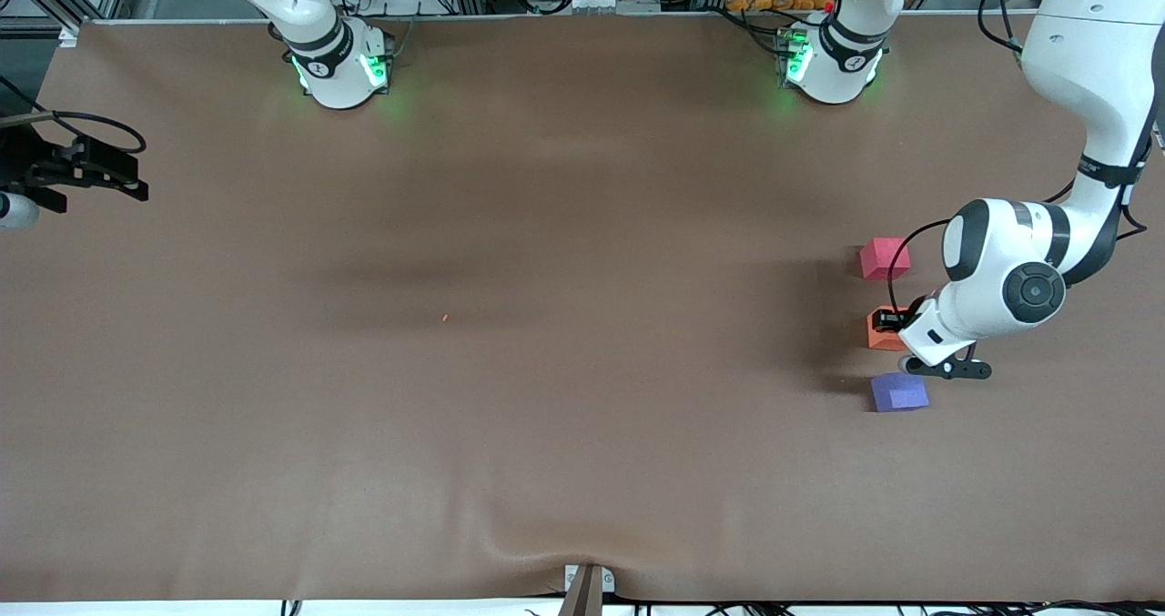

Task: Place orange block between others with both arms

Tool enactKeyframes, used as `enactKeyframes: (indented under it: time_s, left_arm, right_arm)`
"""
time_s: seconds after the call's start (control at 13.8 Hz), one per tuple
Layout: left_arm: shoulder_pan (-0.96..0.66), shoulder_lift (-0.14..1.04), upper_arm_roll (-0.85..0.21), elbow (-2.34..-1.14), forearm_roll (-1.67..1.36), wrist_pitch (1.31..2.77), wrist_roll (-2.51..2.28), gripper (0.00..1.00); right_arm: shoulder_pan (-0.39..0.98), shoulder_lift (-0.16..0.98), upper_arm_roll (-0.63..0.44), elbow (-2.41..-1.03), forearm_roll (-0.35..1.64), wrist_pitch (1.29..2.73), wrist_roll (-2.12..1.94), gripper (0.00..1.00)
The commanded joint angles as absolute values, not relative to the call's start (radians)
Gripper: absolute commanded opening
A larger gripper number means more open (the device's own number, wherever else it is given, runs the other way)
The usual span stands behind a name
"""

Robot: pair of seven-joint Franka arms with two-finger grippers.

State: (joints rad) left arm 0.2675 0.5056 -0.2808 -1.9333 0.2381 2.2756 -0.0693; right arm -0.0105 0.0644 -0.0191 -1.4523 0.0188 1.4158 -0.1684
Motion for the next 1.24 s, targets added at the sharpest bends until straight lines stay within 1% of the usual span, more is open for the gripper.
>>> enactKeyframes:
  time_s: [0.0, 0.15, 0.29, 0.51, 0.58, 0.8, 1.02, 1.09, 1.16]
  left_arm:
    - [0.278, 0.488, -0.288, -1.892, 0.247, 2.270, -0.074, 1.00]
    - [0.276, 0.463, -0.291, -1.808, 0.245, 2.205, -0.069, 1.00]
    - [0.279, 0.439, -0.317, -1.677, 0.245, 2.085, -0.066, 1.00]
    - [0.276, 0.336, -0.340, -1.544, 0.242, 1.913, -0.078, 1.00]
    - [0.276, 0.292, -0.344, -1.525, 0.232, 1.875, -0.077, 1.00]
    - [0.278, 0.143, -0.337, -1.520, 0.056, 1.774, -0.080, 1.00]
    - [0.267, 0.071, -0.330, -1.529, 0.029, 1.686, -0.080, 1.00]
    - [0.258, 0.058, -0.313, -1.534, 0.005, 1.668, -0.080, 1.00]
    - [0.221, 0.045, -0.267, -1.535, -0.030, 1.619, -0.089, 1.00]
  right_arm:
    - [-0.011, 0.075, -0.018, -1.448, 0.035, 1.425, -0.183, 1.00]
    - [-0.011, 0.077, -0.020, -1.447, 0.034, 1.425, -0.181, 1.00]
    - [-0.008, 0.081, -0.020, -1.448, 0.035, 1.425, -0.178, 1.00]
    - [-0.005, 0.089, -0.018, -1.448, 0.034, 1.425, -0.178, 1.00]
    - [-0.003, 0.092, -0.018, -1.448, 0.034, 1.425, -0.178, 1.00]
    - [-0.003, 0.092, -0.018, -1.448, 0.029, 1.422, -0.179, 1.00]
    - [0.003, 0.091, -0.017, -1.447, 0.023, 1.414, -0.186, 1.00]
    - [0.014, 0.091, -0.018, -1.447, 0.021, 1.414, -0.178, 1.00]
    - [0.011, 0.091, -0.018, -1.447, 0.020, 1.417, -0.178, 1.00]
